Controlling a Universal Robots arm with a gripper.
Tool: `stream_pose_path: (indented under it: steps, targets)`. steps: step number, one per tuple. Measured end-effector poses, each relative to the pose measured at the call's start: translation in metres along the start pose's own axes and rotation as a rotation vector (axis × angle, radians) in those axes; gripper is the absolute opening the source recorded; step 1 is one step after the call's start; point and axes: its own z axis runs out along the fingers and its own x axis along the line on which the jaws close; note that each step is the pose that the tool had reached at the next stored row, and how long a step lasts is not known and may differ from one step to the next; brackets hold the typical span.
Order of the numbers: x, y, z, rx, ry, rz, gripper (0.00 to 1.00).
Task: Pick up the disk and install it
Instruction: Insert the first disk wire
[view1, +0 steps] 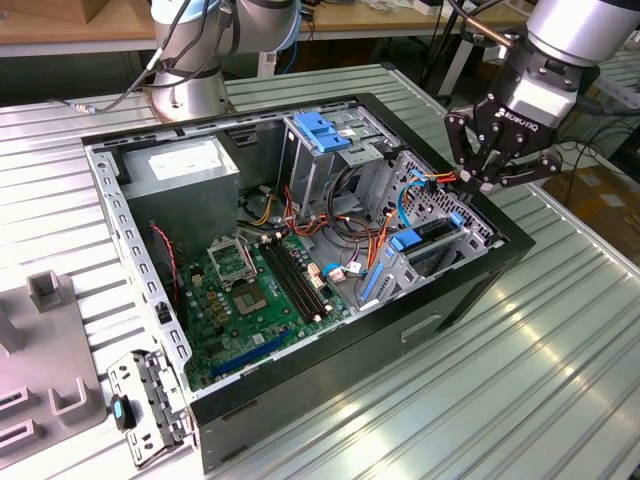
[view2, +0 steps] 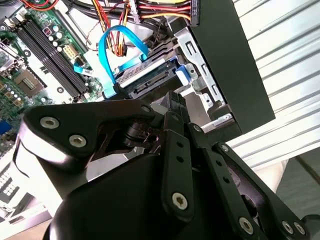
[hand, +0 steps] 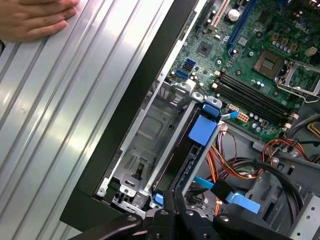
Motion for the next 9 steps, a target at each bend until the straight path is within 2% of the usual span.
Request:
stream_pose_path:
  steps: [9]
  targets:
    - [0.0013, -0.0059, 0.0, 0.0003, 0.0001, -0.076, 0.12]
